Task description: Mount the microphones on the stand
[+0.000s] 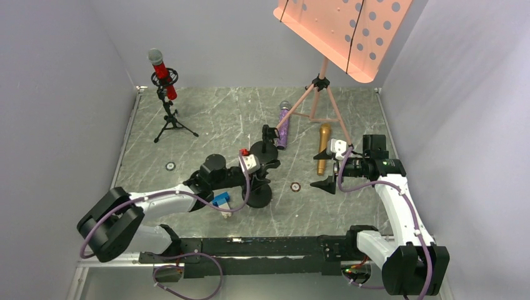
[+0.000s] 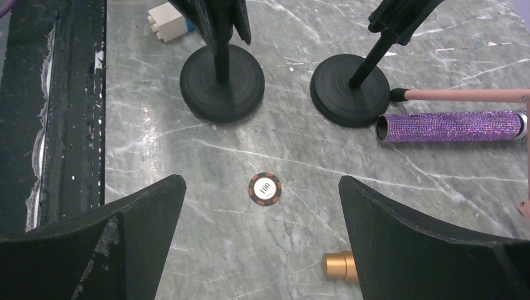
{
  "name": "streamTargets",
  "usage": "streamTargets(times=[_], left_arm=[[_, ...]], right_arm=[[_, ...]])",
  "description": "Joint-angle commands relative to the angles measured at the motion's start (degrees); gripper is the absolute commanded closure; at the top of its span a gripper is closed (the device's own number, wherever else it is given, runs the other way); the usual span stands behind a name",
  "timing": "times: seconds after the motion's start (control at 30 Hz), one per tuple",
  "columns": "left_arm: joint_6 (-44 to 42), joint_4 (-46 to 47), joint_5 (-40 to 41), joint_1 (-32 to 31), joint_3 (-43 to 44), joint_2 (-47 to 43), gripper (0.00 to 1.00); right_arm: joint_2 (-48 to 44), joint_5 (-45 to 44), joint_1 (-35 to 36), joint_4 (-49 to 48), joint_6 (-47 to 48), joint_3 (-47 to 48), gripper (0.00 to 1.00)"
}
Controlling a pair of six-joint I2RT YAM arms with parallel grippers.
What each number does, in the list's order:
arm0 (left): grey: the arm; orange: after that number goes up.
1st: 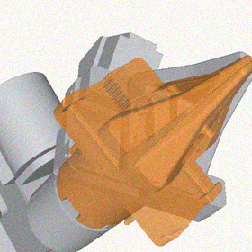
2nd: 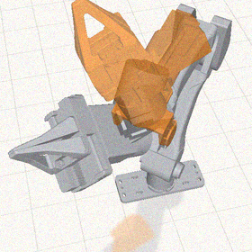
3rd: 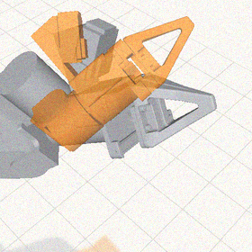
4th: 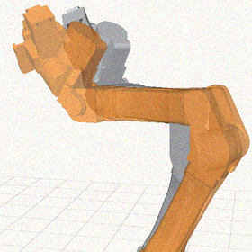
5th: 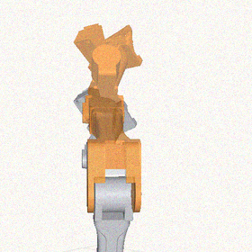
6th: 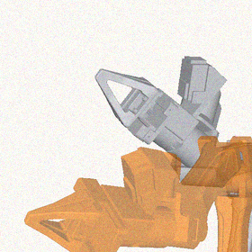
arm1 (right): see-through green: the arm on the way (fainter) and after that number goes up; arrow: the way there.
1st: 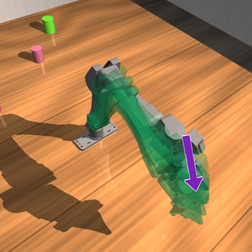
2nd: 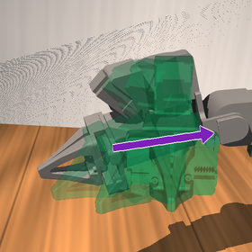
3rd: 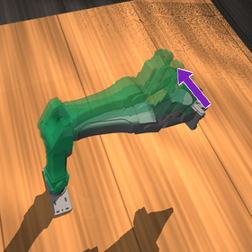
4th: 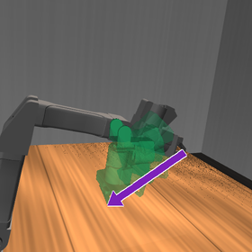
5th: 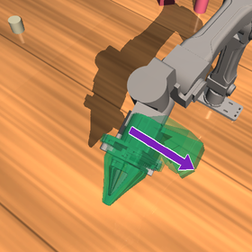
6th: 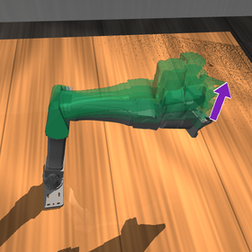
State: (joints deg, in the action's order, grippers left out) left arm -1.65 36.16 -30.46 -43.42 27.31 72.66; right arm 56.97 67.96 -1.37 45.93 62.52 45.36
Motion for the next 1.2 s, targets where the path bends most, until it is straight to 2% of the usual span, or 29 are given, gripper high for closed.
streamTargets(times=[0.0, 0.03, 0.07, 0.2, 0.33, 0.47, 0.6, 0.73, 0.8, 0.87, 0.93, 1.03, 1.17], left_arm=[[-2.1, 12.52, 3.53, -1.88, 0.02, 3.03, 1.0], [-2.08, 13.48, 3.94, -2.07, -0.35, 3.76, 1.0], [-1.82, 14.55, 4.47, -2.22, -0.86, 4.28, 0.95], [-0.36, 18.77, 7.1, -2.45, -4.37, 3.6, 0.56], [-0.38, 21.87, 9.82, -2.48, -8.98, -0.69, 0.2], [-0.6, 16.77, 11.03, -2.48, -11.13, -7.42, 0.01], [1.05, 5.11, 14.99, -2.54, -11.71, -20.5, 0.01], [1.22, -12.19, 20.37, -2.45, -8.47, -35.99, 0.01], [2.93, -23.77, 26.58, -2.45, -4.84, -42.78, 0.01], [5.6, -33.67, 39.07, -2.26, 0.14, -46.89, 0.01], [3.82, -42.66, 43.87, -0.88, 5.35, -47.69, 0.01], [2.69, -51.53, 42.78, 4.21, 10.27, -45.03, 0.01], [4.61, -53.68, 44.14, 12.0, 8.44, -42.12, 0.01]], right_arm=[[0.08, 0.89, -0.29, -1.98, 0.41, 1.22, 0.01], [0.15, 0.86, -0.3, -2.03, 0.39, 1.14, 0.01], [0.12, 0.79, -0.26, -2.14, 0.22, 1.13, 0.01], [0.19, 0.68, -0.27, -2.33, 0.04, 1.05, 0.01], [0.75, 0.7, -0.29, -2.81, -0.65, 1.04, 0.01], [1.07, 0.68, -0.27, -4.38, -3.55, 0.89, 0.01], [1.17, 0.73, -0.19, -9.69, -12.21, 0.32, 0.01], [1.48, -1.03, 0.94, -16.15, -22.07, -0.53, 0.02], [2.42, -4.32, 3.46, -18.6, -26.68, 0.31, 0.02], [4.49, -7.79, 6.11, -16.91, -28.73, 2.75, 0.02], [7.18, -11.71, 8.37, -15.07, -31.27, 6.18, 0.02], [11.84, -18.01, 10.6, -16.37, -38.8, 10.19, 0.03], [17.6, -29.34, 14.32, -22.79, -50.37, 11.18, 0.06]])
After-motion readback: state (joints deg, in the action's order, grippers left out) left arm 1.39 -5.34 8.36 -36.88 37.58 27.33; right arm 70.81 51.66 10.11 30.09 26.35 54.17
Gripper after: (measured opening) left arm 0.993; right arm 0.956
